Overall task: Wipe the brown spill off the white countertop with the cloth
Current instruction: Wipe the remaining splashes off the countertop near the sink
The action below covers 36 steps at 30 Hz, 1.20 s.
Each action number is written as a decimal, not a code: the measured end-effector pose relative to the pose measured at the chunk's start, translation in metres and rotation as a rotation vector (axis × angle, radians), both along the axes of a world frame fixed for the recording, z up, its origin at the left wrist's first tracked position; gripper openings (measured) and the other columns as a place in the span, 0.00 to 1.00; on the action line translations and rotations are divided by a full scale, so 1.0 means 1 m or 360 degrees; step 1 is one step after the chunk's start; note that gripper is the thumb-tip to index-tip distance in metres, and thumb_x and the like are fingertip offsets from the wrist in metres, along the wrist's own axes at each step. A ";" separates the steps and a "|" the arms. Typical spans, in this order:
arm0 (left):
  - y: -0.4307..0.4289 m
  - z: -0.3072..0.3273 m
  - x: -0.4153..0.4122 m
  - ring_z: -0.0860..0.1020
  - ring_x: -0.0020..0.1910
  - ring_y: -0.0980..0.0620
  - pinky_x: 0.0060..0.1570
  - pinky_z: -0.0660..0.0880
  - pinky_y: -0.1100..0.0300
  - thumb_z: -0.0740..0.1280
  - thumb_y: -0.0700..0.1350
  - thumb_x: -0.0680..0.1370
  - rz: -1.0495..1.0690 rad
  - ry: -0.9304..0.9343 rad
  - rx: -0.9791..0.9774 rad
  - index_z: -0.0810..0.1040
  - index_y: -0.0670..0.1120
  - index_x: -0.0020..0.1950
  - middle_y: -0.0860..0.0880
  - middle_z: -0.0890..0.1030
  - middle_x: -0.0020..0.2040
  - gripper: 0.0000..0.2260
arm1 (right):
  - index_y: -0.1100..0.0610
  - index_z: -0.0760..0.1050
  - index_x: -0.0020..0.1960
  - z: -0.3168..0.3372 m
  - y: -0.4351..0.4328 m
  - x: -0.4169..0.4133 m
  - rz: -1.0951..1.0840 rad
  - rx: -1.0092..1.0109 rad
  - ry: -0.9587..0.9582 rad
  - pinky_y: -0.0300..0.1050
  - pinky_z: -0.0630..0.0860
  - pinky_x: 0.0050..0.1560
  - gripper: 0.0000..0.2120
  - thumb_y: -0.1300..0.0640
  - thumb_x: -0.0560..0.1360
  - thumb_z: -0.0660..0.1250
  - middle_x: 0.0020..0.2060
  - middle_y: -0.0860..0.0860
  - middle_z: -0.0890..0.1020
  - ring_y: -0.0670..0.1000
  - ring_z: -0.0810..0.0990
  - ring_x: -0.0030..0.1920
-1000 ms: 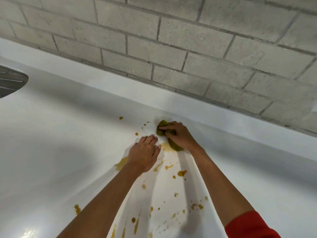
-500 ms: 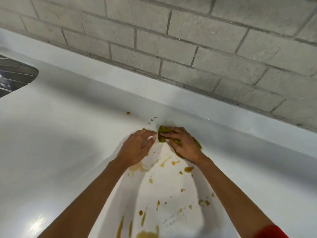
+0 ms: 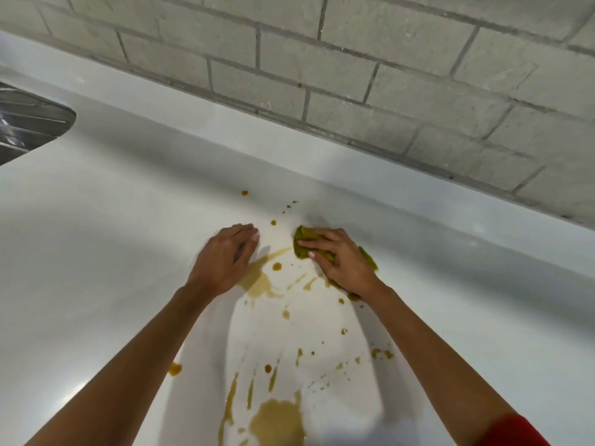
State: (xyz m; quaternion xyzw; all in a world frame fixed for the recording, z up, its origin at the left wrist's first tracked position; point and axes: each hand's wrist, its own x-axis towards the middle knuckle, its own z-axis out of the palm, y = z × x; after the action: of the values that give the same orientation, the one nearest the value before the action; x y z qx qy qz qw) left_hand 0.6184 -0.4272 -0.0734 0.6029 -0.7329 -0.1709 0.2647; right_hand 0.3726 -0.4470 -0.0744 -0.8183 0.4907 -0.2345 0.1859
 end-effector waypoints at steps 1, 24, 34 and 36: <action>0.001 -0.001 0.001 0.72 0.65 0.48 0.66 0.65 0.58 0.56 0.47 0.81 -0.0017 0.0015 -0.0013 0.75 0.44 0.65 0.47 0.76 0.65 0.16 | 0.48 0.78 0.59 0.001 0.009 -0.011 0.0042 -0.0011 0.0001 0.37 0.64 0.63 0.13 0.56 0.76 0.65 0.63 0.44 0.75 0.46 0.70 0.59; 0.002 -0.015 0.004 0.64 0.72 0.54 0.73 0.60 0.52 0.53 0.49 0.82 -0.0056 0.0085 -0.0010 0.70 0.47 0.70 0.50 0.71 0.70 0.18 | 0.50 0.77 0.60 0.001 -0.042 -0.018 -0.0154 -0.0018 0.0048 0.45 0.63 0.67 0.13 0.58 0.77 0.64 0.64 0.51 0.75 0.52 0.70 0.61; 0.002 -0.015 0.003 0.66 0.71 0.53 0.72 0.61 0.53 0.53 0.49 0.82 -0.0035 0.0074 -0.0032 0.71 0.46 0.69 0.50 0.73 0.69 0.18 | 0.50 0.78 0.60 -0.002 -0.043 0.056 0.0064 -0.0072 0.0036 0.43 0.65 0.64 0.13 0.56 0.77 0.63 0.63 0.49 0.76 0.51 0.70 0.60; 0.002 -0.016 0.003 0.66 0.71 0.53 0.72 0.61 0.53 0.53 0.49 0.82 -0.0027 0.0085 -0.0028 0.71 0.47 0.68 0.50 0.73 0.69 0.18 | 0.48 0.78 0.59 -0.003 -0.029 0.035 0.0167 -0.0085 0.0007 0.36 0.62 0.63 0.12 0.56 0.76 0.64 0.62 0.47 0.76 0.46 0.69 0.58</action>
State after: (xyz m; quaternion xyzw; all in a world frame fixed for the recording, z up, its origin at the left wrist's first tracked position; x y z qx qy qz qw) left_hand 0.6216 -0.4253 -0.0889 0.5896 -0.7321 -0.1826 0.2880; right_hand 0.4072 -0.4761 -0.0777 -0.8481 0.4412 -0.2356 0.1749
